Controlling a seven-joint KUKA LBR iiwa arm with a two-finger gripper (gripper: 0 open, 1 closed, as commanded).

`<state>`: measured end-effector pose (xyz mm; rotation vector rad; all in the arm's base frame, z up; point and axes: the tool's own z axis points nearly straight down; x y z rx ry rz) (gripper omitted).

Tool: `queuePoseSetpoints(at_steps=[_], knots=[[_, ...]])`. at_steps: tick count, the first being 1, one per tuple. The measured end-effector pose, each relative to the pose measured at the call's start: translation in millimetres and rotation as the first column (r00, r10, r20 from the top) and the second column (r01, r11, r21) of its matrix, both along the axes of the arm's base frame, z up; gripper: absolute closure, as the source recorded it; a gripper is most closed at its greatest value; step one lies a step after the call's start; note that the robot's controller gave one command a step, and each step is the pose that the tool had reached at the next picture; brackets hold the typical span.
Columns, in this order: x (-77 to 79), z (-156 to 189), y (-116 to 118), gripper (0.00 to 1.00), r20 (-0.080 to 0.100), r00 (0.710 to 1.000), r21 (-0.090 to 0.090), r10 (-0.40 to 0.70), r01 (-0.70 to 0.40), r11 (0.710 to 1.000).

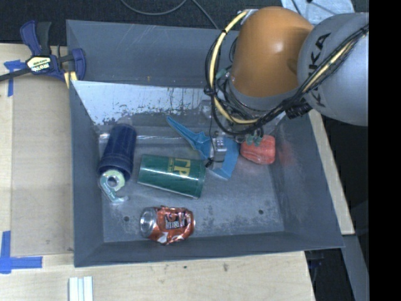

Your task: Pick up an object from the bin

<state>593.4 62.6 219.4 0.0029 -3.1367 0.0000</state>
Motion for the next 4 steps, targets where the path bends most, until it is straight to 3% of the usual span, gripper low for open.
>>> queuePoseSetpoints(at_steps=[1, 2, 3, 4], knots=[[1.4, 4.9, -0.2, 0.0, 0.008, 1.0, 0.001, -0.001, 0.001, 1.0], [-2.1, -16.2, 10.8, 0.0, 0.015, 0.998, -0.001, 0.053, -0.053, 0.999], [-24.3, -46.3, 16.0, 0.0, 0.007, 0.998, 0.002, 0.062, -0.062, 0.998], [-38.2, -55.4, 15.5, 0.0, 0.01, 0.989, 0.002, -0.145, 0.145, 0.989]])
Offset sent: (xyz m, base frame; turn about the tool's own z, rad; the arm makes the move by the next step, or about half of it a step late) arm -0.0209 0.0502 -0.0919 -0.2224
